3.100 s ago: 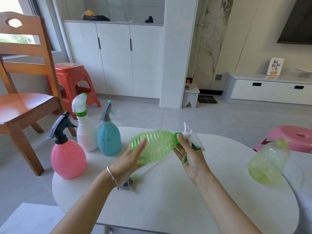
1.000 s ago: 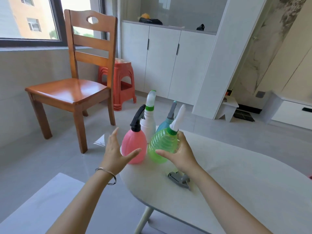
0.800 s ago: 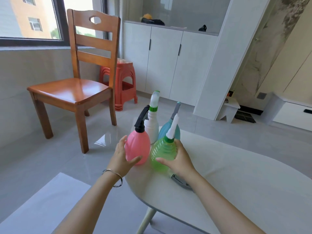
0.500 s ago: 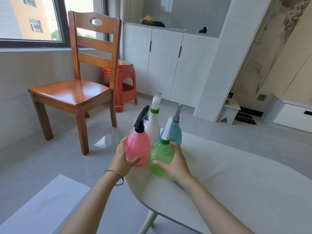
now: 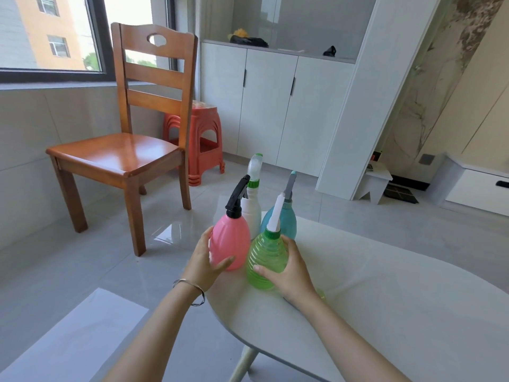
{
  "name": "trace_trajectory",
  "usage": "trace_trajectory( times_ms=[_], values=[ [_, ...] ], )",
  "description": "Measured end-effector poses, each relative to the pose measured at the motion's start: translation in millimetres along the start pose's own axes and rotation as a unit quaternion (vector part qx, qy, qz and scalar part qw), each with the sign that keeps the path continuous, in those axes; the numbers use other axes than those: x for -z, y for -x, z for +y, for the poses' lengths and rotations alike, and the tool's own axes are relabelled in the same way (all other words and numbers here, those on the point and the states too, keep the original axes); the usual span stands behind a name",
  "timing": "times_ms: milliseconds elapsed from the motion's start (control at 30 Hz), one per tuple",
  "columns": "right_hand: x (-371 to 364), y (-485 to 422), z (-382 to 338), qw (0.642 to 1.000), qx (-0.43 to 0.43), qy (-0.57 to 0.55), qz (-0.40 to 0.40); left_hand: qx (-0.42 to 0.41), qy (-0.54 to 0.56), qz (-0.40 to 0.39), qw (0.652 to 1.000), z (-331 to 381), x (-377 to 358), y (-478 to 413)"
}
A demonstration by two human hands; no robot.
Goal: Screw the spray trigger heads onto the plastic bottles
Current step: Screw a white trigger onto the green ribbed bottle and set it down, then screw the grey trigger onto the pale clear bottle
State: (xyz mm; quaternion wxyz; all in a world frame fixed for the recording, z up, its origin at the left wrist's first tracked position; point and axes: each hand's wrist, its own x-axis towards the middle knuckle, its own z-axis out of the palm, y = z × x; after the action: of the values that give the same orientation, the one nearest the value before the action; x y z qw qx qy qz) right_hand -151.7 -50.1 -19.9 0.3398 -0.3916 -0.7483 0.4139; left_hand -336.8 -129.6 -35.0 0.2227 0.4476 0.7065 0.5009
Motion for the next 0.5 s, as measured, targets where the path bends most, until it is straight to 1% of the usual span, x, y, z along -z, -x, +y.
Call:
trace_trajectory(
  times_ms=[100, 167, 233, 300, 333, 400, 500],
  values=[
    [1.1, 2.2, -3.3, 1.000, -0.003, -0.010, -0.002, -0.001, -0.024, 0.013, 1.000, 8.1, 1.8, 4.0],
    [4.7, 5.8, -8.6, 1.000, -0.011, -0.028, 0.005, -0.027, -0.045, 0.055, 0.997, 25.2, 5.0, 10.1],
    [14.3, 10.4, -16.1, 0.998, -0.009, -0.051, 0.024, -0.084, -0.053, 0.125, 0.987, 49.5, 10.0, 17.7],
    [30.8, 15.7, -23.4, 0.996, 0.023, -0.070, 0.043, -0.151, -0.034, 0.188, 0.970, 75.4, 11.8, 27.5],
    [41.4, 19.0, -26.3, 0.995, 0.040, -0.072, 0.051, -0.175, -0.019, 0.206, 0.962, 87.8, 10.1, 32.8],
    [66.2, 27.7, -26.9, 0.993, 0.071, -0.062, 0.068, -0.205, 0.007, 0.211, 0.956, 111.3, 0.5, 43.5],
    [111.2, 43.5, -18.5, 0.989, 0.109, -0.013, 0.100, -0.263, -0.007, 0.172, 0.949, 139.0, -26.8, 56.8]
  ],
)
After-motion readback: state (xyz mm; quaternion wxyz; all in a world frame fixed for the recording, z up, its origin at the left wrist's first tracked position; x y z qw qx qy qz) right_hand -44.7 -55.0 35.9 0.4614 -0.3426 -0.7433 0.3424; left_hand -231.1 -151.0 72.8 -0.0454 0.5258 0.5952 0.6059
